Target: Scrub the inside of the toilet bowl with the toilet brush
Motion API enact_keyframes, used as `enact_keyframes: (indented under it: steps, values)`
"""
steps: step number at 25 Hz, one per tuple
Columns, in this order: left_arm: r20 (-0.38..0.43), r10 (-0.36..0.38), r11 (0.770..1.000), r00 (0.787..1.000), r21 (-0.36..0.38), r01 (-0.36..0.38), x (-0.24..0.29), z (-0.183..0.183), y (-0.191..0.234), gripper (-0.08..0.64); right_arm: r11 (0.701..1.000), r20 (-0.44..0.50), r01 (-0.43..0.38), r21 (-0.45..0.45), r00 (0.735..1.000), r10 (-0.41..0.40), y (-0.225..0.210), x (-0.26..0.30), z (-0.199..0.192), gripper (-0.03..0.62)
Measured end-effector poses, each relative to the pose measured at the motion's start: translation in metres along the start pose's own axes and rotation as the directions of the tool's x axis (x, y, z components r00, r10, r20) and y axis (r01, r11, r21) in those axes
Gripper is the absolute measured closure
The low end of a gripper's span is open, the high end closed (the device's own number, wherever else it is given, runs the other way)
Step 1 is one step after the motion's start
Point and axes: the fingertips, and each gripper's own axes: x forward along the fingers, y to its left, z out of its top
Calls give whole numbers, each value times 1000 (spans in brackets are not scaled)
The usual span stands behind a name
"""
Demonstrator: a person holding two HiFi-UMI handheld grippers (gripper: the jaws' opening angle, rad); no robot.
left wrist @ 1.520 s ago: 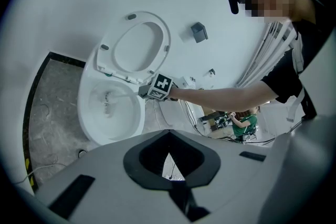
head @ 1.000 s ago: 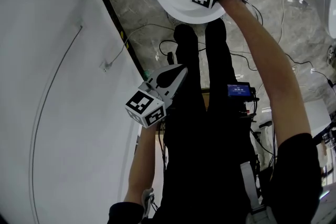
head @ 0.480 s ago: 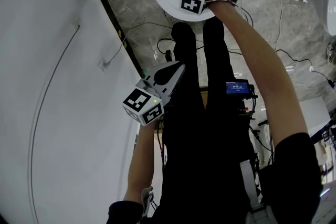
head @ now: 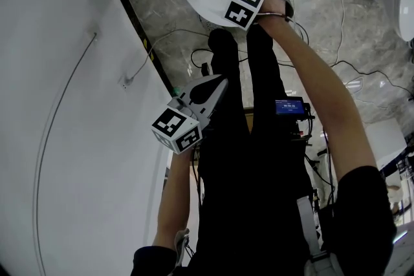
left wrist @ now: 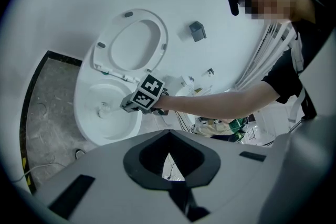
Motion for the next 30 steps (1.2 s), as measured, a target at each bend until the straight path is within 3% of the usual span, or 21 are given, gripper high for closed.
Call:
enact_keyframes:
  steps: [4,8,14,19,23,27,30]
  values:
    - [0,-7,1000,1000,4,7,3,1,-2,551,990,49,-89,114,995,84,17,-10,-5,417]
    - [3,-14,1000,1000,8,14,7,3,-5,552,988,55,-120,92,992,116,33,-16,-18,414]
    - [-1,-19,1000,1000,12,19,9,4,-6,552,989,44,-136,-63,989,139,56,-31,-37,408]
    - [-4,-20,1000,1000,16,20,10,3,-6,552,966,11,-166,-200,985,171,72,-43,-57,391]
    - [-8,-20,1000,1000,20,21,11,3,-6,551,915,-49,-168,-366,986,161,77,-53,-74,385]
    - [-14,-20,1000,1000,24,20,11,3,-6,552,804,-125,-121,-583,990,59,69,-61,-91,385]
    - [-15,-18,1000,1000,25,19,10,3,-6,551,744,-161,-89,-663,987,-26,65,-62,-101,385]
